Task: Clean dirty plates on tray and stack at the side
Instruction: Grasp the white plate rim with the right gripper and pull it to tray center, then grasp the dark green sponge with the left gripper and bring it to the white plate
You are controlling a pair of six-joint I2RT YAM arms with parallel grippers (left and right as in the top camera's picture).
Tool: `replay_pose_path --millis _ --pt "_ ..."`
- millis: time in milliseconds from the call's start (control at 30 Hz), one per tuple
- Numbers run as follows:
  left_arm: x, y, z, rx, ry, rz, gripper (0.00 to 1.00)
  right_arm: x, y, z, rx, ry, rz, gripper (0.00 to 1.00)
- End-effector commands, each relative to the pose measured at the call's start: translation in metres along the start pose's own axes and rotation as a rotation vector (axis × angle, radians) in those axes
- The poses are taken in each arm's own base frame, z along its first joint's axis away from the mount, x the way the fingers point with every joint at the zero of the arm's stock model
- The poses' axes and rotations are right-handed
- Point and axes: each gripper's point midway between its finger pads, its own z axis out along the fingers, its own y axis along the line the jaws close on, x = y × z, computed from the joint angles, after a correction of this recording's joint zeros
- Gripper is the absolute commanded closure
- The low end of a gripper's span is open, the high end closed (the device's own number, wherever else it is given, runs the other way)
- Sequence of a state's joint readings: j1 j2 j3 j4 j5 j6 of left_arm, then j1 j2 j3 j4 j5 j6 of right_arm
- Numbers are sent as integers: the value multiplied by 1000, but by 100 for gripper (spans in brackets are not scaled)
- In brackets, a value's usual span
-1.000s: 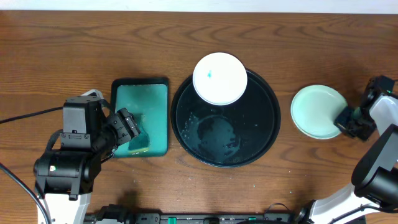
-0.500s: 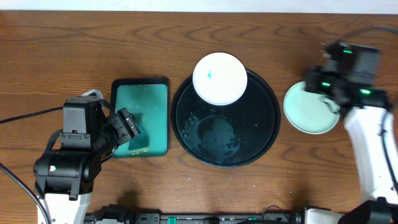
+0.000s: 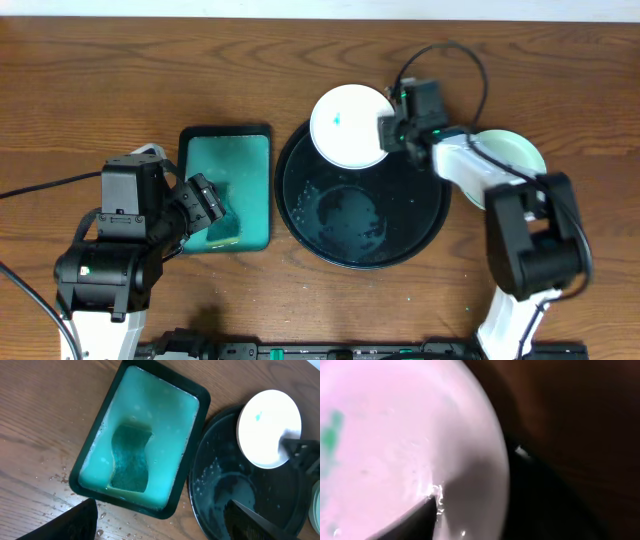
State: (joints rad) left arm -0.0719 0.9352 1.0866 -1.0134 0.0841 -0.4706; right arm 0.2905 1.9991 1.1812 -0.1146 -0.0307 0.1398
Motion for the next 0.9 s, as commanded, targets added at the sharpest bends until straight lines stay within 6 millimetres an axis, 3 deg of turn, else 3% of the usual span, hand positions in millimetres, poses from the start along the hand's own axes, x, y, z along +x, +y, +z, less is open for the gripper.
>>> replay_pose_path --millis 0,133,367,433,533,600,667,867 --pt "-2 -1 -1 6 -4 2 19 6 8 3 11 10 18 99" --pt "-2 -1 -1 6 -4 2 19 3 18 -11 -2 13 13 99" --pt "-2 -1 -1 6 -4 2 19 -4 20 -92 -1 41 37 99" --pt "-2 -1 -1 6 -4 2 19 3 20 -111 3 72 36 99" --pt "-2 -1 -1 6 -4 3 19 33 16 -135 27 191 95 99" --pt "-2 -1 -1 6 -4 3 19 63 10 -142 64 313 152 99" --pt "-2 -1 -1 6 -4 3 19 80 8 -142 81 370 171 99" --pt "-2 -1 -1 6 -5 2 19 128 10 -107 88 411 313 99"
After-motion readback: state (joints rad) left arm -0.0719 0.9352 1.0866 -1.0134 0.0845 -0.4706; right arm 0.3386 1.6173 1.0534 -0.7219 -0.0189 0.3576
